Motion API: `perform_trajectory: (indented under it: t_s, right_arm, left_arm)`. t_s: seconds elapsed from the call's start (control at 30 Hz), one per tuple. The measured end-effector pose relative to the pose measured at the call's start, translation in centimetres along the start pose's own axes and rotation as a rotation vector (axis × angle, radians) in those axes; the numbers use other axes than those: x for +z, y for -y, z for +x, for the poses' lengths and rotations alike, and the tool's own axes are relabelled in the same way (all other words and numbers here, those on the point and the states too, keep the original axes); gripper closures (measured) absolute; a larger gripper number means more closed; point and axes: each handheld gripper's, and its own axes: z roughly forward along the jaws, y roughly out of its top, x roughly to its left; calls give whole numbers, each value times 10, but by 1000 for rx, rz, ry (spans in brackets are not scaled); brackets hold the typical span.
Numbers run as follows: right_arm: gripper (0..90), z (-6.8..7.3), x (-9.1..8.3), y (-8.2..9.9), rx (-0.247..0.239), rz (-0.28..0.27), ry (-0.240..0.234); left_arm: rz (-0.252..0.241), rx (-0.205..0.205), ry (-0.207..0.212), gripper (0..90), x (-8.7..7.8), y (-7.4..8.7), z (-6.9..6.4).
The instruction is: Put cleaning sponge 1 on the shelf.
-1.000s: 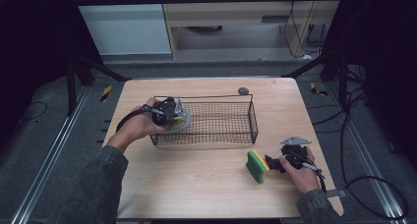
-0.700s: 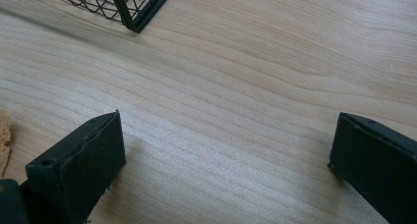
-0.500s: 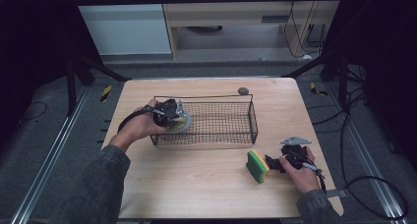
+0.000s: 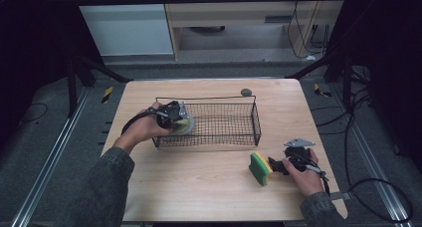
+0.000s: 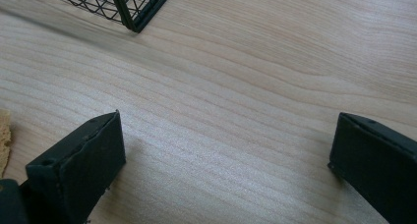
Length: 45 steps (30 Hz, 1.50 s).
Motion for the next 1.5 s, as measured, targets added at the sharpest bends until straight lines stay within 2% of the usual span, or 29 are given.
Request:
perform_trajectory:
  t_s: [0.37,0.63,0.67,0.7,0.87,1.03,1.1,1.13,1.17,1.23,1.33,1.37,1.47,1.5]
  right_arm:
    - [4,0,0,0,0,0,0]
    - [4,0,0,0,0,0,0]
    - [4,0,0,0,0,0,0]
    - [4,0,0,0,0,0,0]
    - [4,0,0,0,0,0,0]
    - [4,0,0,0,6,4,-5]
    - [4,0,0,0,6,3,-5]
    - [4,0,0,0,7,3,-5]
    - [4,0,0,0,7,3,-5]
    - [4,0,0,0,7,3,-5]
    - [4,0,0,0,6,4,-5]
    - [4,0,0,0,6,4,-5]
    - [4,0,0,0,7,3,-5]
    - [4,0,0,0,7,3,-5]
  left_arm:
    - [2,-16,10,695,6,-2,1]
    - [10,-39,21,680,7,-2,1]
    - [9,-53,29,680,8,-1,1]
    - [3,-45,24,673,8,0,1]
    - [-20,-77,31,634,5,3,0]
    - [-66,-104,22,603,-6,5,3]
    - [-84,-113,10,585,-12,5,3]
    - [-103,-122,-18,543,-19,6,3]
    - [-103,-122,-18,527,-19,6,3]
    - [-128,-144,-54,503,-28,6,4]
    - [-148,-189,-112,357,-38,7,7]
    - [-169,-216,-138,305,-42,7,7]
    - [-201,-280,-169,130,-51,10,9]
    - [-211,-302,-174,130,-55,11,10]
